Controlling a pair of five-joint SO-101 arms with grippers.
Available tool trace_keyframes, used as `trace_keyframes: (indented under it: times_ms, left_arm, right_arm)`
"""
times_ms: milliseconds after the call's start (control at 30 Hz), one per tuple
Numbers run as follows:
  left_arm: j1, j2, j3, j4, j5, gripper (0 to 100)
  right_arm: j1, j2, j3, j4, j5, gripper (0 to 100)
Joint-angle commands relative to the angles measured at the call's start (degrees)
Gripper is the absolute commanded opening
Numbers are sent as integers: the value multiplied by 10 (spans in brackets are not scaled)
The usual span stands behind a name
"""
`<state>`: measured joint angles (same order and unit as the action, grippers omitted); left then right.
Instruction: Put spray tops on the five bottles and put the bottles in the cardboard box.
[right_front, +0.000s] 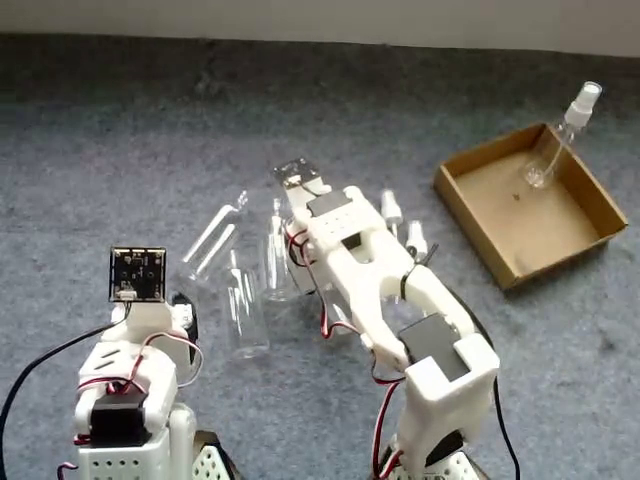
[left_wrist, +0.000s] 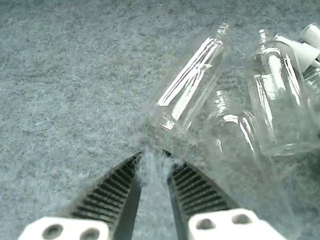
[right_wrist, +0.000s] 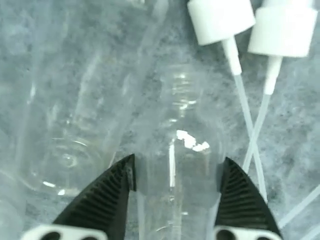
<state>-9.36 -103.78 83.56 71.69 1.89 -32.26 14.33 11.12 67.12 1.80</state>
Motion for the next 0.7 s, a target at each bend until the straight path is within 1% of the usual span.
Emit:
trace_keyframes:
  times_ms: [0,200,500,567,667]
  left_arm:
    - [-7,-1,0,-18,-3,6]
    - [-5,-1,8,-19,-3,6]
    - [-3,-1,8,-19,-3,6]
    - [-3,-1,8,-19,-3,6]
    - [-3,-1,8,-19,-3,6]
  right_arm:
    - [14,-41,-34,-7,32,78]
    - [30,-138,-34,51,42,77]
    - [109,-352,-33,138,44,77]
    - [126,-392,-31,156,74,77]
    - [143,-445,-30,176,150,77]
